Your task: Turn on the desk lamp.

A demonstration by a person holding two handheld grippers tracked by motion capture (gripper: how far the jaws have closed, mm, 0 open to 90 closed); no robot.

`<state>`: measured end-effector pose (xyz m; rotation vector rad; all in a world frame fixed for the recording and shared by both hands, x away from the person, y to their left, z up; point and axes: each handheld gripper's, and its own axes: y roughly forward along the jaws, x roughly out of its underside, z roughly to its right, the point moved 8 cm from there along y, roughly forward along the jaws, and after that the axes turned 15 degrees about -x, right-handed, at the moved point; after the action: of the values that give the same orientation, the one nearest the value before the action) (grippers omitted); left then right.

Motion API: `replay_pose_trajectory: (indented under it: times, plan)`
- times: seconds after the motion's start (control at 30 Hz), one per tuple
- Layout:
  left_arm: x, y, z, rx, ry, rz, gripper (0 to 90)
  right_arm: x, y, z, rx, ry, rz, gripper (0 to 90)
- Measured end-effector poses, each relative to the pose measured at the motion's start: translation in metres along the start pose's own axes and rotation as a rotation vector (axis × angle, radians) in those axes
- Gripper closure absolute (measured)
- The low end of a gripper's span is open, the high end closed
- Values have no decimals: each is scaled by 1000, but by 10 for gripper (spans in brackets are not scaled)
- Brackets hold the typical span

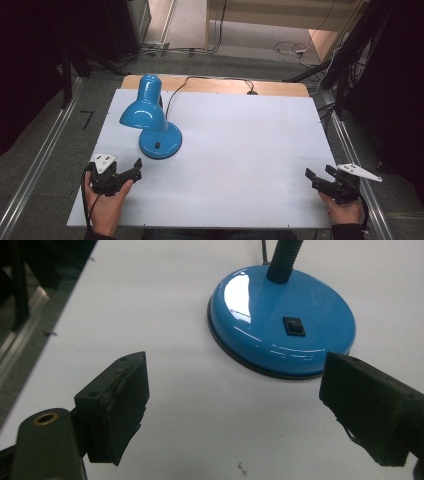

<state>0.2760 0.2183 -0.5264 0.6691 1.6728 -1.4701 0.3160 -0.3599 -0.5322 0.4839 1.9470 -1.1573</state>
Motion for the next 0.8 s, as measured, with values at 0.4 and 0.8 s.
replay_pose_trajectory:
  times: [0.4, 0.8]
  plan:
    - [-5, -1, 1, 1, -12, 30, 145, -1, 2, 1, -4, -4, 1, 175]
    - [-8, 4, 8, 19, -2, 26, 145, -1, 2, 0, 0, -8, -1, 175]
